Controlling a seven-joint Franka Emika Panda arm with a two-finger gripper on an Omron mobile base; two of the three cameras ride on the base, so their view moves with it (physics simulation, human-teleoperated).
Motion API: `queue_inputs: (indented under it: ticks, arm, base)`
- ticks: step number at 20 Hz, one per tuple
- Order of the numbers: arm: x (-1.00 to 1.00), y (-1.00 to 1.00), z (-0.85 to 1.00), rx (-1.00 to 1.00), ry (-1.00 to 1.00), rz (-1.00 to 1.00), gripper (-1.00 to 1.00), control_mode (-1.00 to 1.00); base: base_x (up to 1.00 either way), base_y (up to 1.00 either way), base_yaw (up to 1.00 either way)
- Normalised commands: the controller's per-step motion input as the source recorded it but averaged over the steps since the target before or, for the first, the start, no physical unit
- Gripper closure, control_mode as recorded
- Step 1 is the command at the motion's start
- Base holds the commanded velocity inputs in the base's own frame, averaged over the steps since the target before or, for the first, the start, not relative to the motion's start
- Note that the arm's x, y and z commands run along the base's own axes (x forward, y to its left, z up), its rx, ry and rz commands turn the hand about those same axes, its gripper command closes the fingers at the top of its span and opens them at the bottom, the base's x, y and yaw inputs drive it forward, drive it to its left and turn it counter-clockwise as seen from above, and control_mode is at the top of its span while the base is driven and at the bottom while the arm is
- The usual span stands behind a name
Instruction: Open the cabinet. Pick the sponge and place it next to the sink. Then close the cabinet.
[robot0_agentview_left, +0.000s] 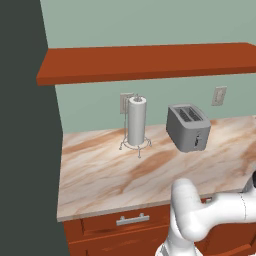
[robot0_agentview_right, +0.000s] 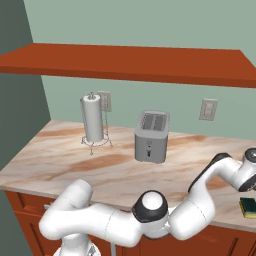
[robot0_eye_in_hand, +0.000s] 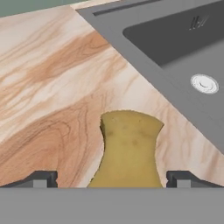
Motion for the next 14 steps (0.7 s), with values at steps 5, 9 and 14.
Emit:
queue_inputs:
  ticks: [5, 9, 14]
  arm:
    - [-0.07, 0.02, 0.29, 0.00, 0.00, 0.00, -1.00, -1.00]
    - [-0.23, 0.03, 0.21, 0.00, 0.00, 0.00, -1.00, -1.00]
    - [-0.25, 0.09, 0.19, 0.00, 0.00, 0.00, -1.00, -1.00]
  base:
    - [0.00, 0.00, 0.00]
    - [0.00, 0.00, 0.00]
    - [0.00, 0.00, 0.00]
